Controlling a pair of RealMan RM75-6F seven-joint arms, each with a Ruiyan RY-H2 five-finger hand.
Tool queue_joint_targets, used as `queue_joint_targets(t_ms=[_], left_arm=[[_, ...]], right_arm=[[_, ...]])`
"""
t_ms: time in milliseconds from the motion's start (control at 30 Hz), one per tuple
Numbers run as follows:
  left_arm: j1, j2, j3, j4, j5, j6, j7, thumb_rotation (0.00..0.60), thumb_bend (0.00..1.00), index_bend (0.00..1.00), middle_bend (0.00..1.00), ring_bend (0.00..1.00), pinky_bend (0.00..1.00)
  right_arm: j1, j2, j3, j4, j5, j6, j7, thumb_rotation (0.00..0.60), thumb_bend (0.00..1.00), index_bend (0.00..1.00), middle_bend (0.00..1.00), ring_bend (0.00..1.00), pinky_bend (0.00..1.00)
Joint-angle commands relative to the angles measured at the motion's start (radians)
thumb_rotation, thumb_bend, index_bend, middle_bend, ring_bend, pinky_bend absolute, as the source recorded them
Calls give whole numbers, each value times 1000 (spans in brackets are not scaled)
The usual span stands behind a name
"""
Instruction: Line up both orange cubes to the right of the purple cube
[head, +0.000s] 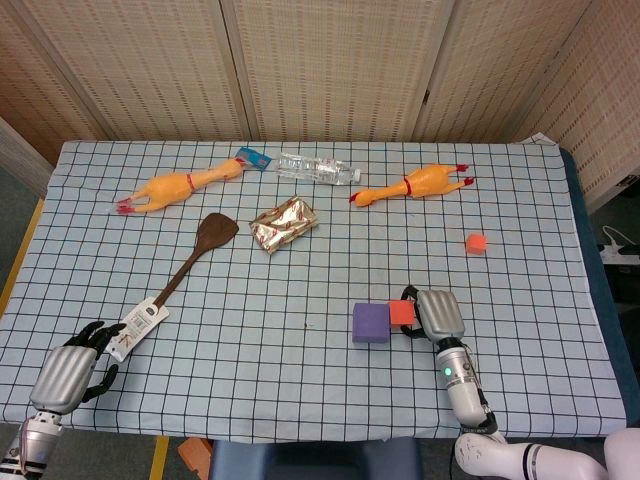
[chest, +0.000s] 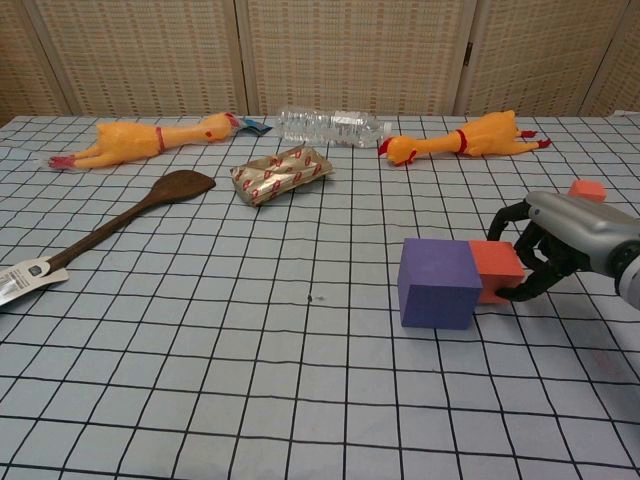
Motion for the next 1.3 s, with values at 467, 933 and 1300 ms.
queue_joint_targets(t_ms=[467,933,1300], left_arm=[[0,3,3,-2,6,2,-5,600,452,184,262,132,373],[0,4,5,-4,7,0,-2,600,452,184,264,142,373],[0,3,5,-5,7,-1,-2,600,453,184,267,145,374]], right_arm=[[-25,-13,-5,-34,23,26,-38,600,88,611,842,945,1000],[-26,-33,-4,-24,18,12,-35,600,88,612,842,945,1000],[-28,-19,-17,-14,0,-22,-15,600,88,423,842,945,1000]])
